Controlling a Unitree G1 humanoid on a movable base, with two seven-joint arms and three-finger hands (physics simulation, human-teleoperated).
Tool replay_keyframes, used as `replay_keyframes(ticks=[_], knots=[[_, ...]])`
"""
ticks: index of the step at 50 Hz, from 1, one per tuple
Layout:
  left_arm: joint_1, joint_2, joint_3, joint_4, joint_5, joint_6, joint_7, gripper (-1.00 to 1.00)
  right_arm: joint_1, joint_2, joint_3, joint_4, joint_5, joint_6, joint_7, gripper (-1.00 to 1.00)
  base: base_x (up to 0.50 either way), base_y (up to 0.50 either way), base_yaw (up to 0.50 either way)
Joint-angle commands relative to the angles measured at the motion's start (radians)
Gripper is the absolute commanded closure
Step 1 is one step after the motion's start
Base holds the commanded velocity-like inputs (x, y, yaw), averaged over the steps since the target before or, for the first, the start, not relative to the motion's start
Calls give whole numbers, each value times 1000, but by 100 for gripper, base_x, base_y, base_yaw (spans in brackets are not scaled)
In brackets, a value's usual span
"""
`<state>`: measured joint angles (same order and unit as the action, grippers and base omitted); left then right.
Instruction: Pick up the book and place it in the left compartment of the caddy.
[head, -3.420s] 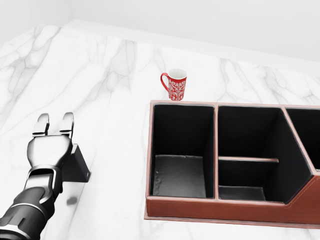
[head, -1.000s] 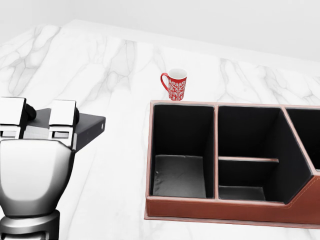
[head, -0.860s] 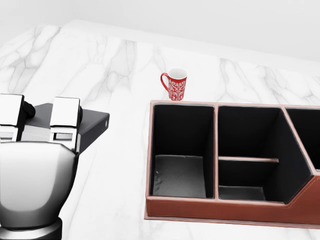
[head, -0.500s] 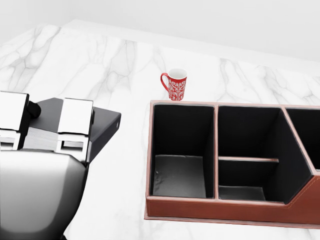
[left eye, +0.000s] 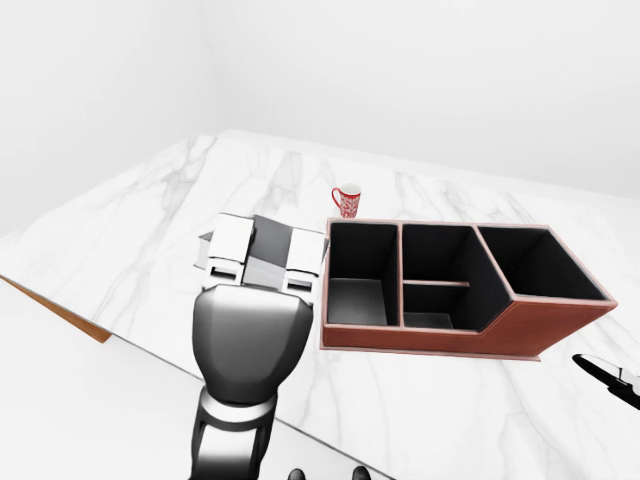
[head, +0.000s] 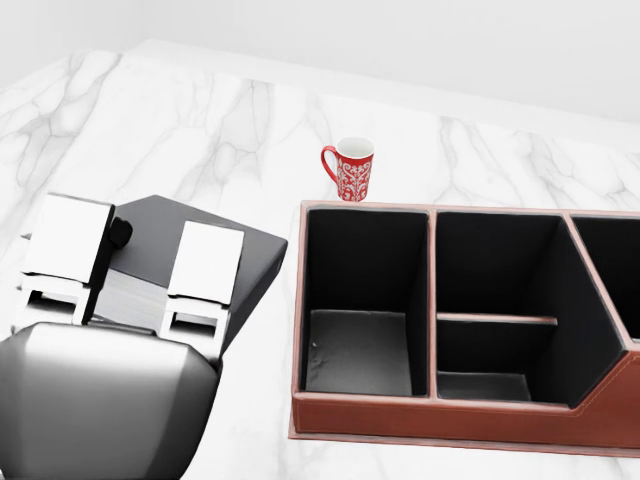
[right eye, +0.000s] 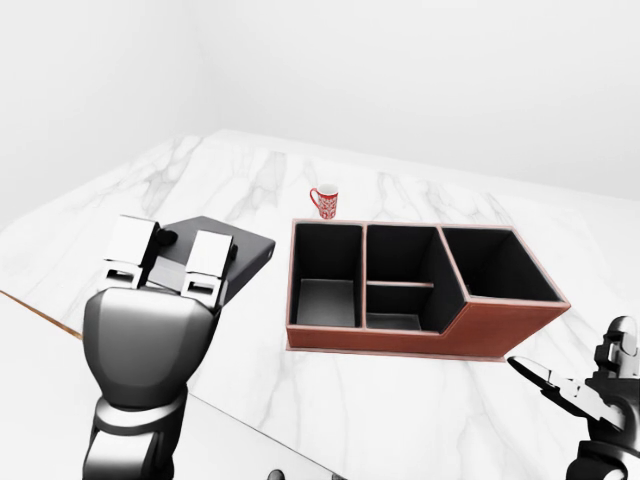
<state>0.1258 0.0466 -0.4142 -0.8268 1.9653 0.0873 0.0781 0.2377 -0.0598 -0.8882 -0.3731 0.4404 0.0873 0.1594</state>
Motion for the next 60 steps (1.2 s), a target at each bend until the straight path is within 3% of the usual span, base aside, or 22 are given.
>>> replay_keyframes(ticks=[1, 8, 12, 15, 24, 30, 60], knots=[[-51, 85, -107, 51, 7, 0, 52, 100, 0, 1, -3, -3, 1, 0, -1, -100, 0, 0, 0], [-110, 161, -230, 140, 7, 0, 59, 100, 3, 2, -7, -11, 5, 0, -5, -100, 0, 0, 0], [-137, 180, -263, 164, 7, 0, 53, 100, 1, 3, -7, -8, 3, 0, -4, -100, 0, 0, 0], [-173, 202, -321, 215, 7, 0, 62, 100, 0, 2, -8, -4, 3, 0, -5, -100, 0, 0, 0], [-226, 209, -423, 304, 7, 0, 77, 100, -3, -2, -3, 0, 0, 0, -8, -100, 0, 0, 0], [-235, 202, -449, 351, 7, 0, 87, 100, -2, -3, -4, -11, -8, 0, -21, -100, 0, 0, 0], [-231, 198, -440, 356, 7, 0, 89, 100, -4, -1, 1, -7, -13, 0, -18, -100, 0, 0, 0]])
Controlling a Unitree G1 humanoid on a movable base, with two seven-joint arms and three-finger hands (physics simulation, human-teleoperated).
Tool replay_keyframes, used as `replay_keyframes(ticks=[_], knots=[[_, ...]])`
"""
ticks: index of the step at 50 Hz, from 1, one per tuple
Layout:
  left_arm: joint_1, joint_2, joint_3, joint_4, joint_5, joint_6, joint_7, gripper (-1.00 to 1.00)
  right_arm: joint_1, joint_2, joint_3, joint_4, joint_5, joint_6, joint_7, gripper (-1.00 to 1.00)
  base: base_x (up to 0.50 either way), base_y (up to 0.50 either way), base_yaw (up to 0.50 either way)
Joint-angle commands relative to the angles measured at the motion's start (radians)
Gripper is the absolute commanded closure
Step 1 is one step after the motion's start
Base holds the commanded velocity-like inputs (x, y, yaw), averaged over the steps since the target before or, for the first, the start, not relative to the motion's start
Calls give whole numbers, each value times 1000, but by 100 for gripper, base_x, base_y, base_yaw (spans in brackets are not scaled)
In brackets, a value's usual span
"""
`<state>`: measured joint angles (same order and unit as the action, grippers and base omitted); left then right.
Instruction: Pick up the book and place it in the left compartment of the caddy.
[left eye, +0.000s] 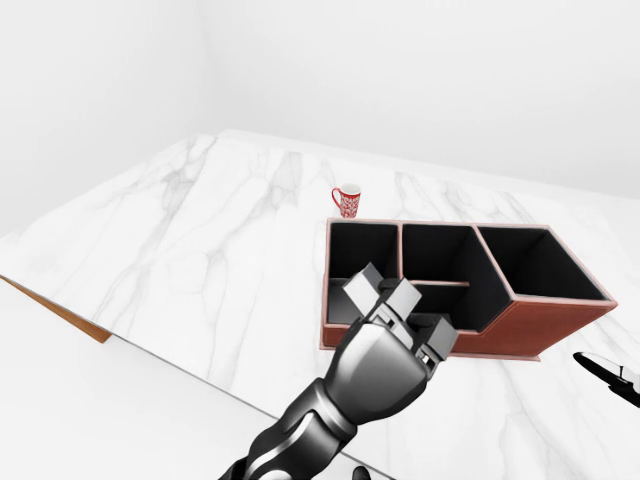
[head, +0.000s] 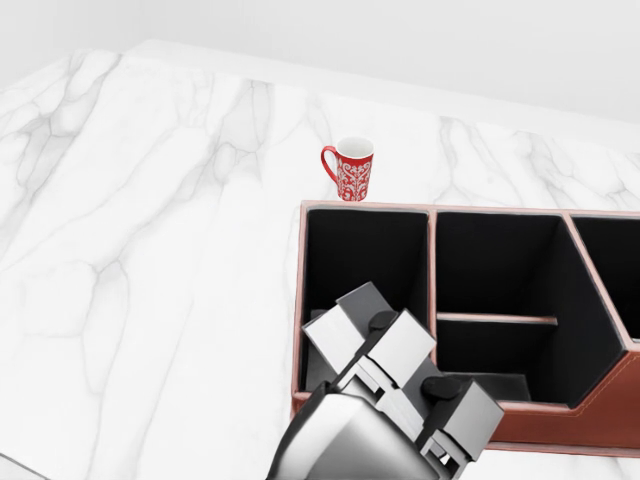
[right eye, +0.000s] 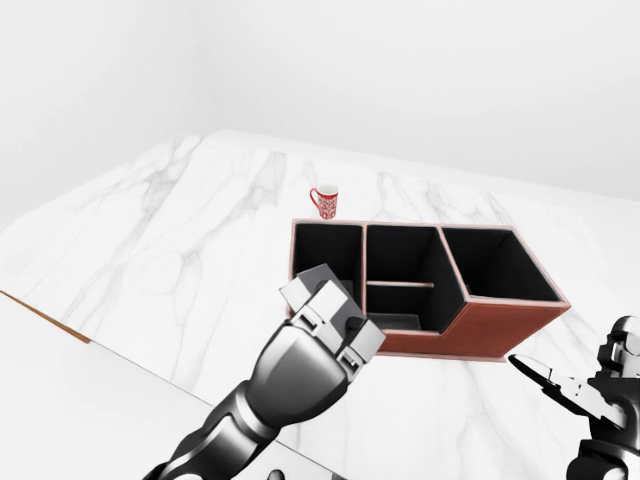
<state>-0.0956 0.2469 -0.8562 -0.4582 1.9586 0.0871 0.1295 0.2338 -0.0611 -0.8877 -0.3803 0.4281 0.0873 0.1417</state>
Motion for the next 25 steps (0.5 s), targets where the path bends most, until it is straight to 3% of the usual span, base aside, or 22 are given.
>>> replay_keyframes(ticks=[1, 9, 14, 25], knots=[[-9, -3, 2, -12, 14, 0, 38, 100, 0, 0, 0, 0, -1, 0, 0, -100, 0, 0, 0], [-9, -3, 2, -12, 14, 0, 38, 100, 0, 0, 0, 0, -1, 0, 0, -100, 0, 0, 0], [-45, -13, 27, -34, 14, 0, -12, 100, 2, 2, -3, -4, 1, 0, 2, -100, 0, 0, 0], [-64, -64, 66, -11, 14, 0, -46, 100, -1, -2, 1, 5, -1, 0, 1, -100, 0, 0, 0]])
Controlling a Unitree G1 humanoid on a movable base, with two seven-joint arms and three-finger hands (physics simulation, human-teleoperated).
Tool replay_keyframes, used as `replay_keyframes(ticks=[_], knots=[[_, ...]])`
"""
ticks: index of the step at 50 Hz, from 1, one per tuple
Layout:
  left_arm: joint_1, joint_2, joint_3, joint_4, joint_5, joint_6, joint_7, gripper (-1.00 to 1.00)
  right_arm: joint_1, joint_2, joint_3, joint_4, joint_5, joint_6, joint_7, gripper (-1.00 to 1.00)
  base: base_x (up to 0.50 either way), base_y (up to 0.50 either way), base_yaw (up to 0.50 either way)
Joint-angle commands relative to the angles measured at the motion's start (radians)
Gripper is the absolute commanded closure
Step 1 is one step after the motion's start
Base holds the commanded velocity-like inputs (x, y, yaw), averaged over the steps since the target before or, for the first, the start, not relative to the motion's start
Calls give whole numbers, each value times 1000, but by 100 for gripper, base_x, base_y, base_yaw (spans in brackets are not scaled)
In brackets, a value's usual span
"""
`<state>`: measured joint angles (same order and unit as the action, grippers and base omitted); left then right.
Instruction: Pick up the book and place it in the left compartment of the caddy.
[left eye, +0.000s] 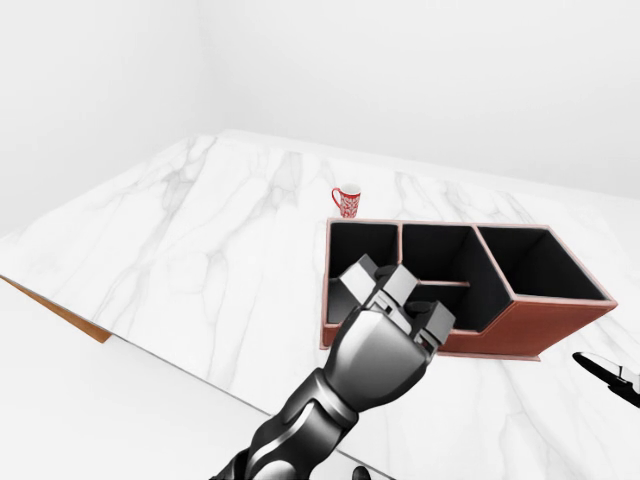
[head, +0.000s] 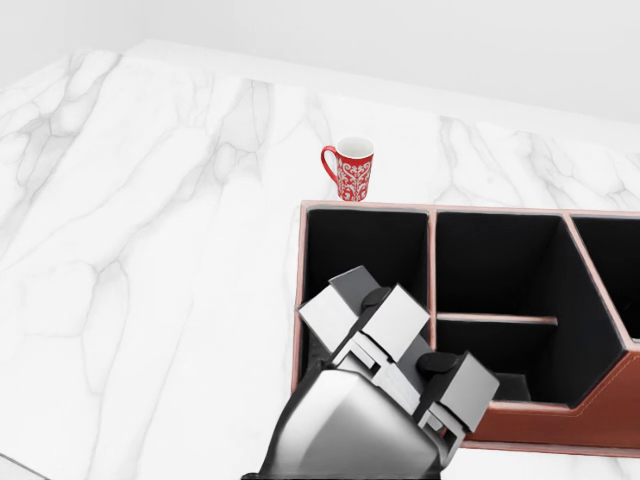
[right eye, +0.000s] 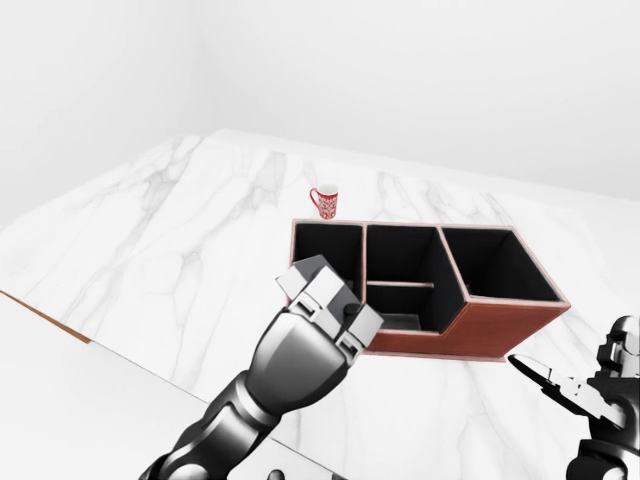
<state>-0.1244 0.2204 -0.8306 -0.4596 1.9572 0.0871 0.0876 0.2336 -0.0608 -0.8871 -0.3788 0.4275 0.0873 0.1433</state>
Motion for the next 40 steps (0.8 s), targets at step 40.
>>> replay_keyframes(ticks=[40], knots=[[-135, -288, 255, 240, 15, 0, -47, 100, 0, -3, -1, -1, 4, 0, 0, -100, 0, 0, 0]])
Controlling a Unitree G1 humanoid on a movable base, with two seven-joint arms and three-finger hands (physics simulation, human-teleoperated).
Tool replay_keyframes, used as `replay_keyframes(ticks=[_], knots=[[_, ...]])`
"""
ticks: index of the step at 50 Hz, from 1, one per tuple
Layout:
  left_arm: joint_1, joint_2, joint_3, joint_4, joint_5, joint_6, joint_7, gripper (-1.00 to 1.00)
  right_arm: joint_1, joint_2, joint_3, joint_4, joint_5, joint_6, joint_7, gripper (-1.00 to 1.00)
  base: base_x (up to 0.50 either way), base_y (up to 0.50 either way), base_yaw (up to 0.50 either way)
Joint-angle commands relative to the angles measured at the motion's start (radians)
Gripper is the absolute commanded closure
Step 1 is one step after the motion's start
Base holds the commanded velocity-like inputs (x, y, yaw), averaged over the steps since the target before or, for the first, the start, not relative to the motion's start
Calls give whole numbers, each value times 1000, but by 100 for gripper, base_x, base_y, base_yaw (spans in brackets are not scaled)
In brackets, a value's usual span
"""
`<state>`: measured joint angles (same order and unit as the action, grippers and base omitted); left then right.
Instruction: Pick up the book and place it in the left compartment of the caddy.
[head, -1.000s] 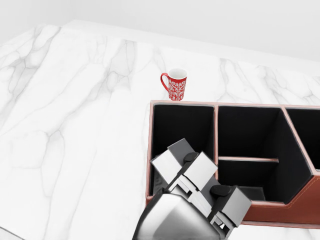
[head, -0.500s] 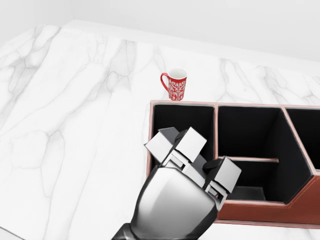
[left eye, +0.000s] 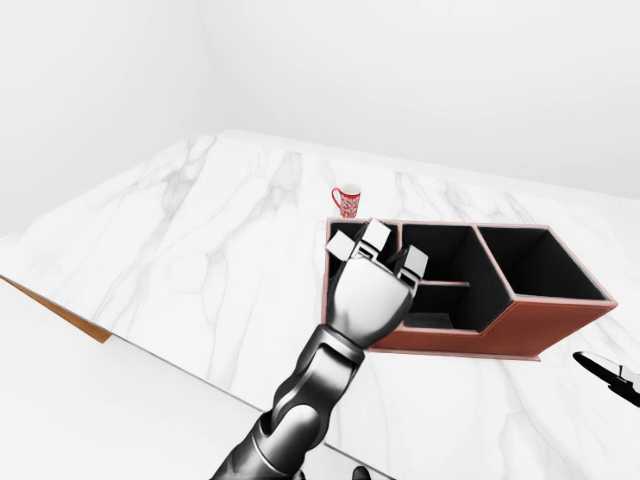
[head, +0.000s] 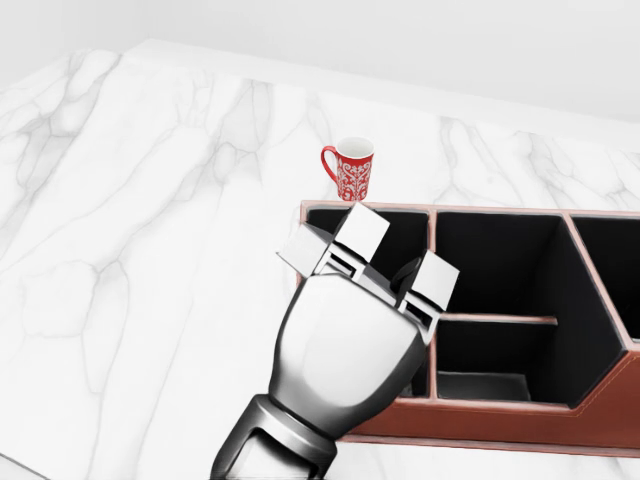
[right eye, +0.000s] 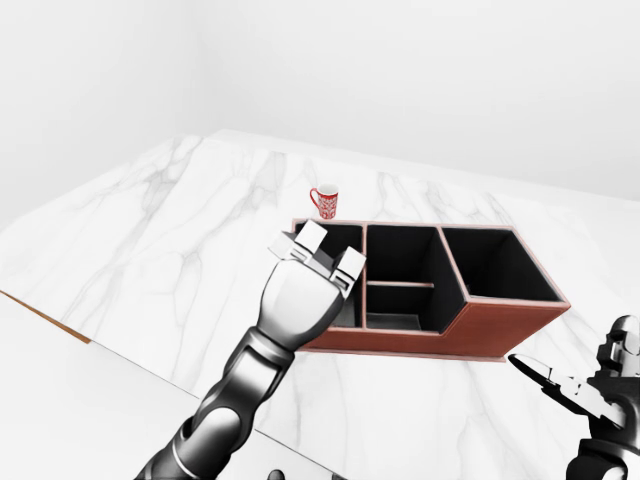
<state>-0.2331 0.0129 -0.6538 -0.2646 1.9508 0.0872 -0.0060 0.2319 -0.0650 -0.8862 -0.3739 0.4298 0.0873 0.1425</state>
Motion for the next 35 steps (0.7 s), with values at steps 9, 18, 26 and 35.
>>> replay_keyframes(ticks=[9, 18, 26, 35], knots=[[-41, -139, 153, 126, 21, 0, 68, 100, -1, -3, 2, 5, 1, 0, -1, -100, 0, 0, 0], [-34, -158, 164, 131, 21, 0, 80, 100, 1, -1, -1, 2, 1, 0, 1, -100, 0, 0, 0], [-35, -167, 156, 139, 21, 0, 82, 100, -3, -4, 0, 9, 1, 0, -1, -100, 0, 0, 0], [-24, -163, 126, 122, 21, 0, 78, 100, -3, -5, 0, 13, 2, 0, 0, -100, 0, 0, 0]])
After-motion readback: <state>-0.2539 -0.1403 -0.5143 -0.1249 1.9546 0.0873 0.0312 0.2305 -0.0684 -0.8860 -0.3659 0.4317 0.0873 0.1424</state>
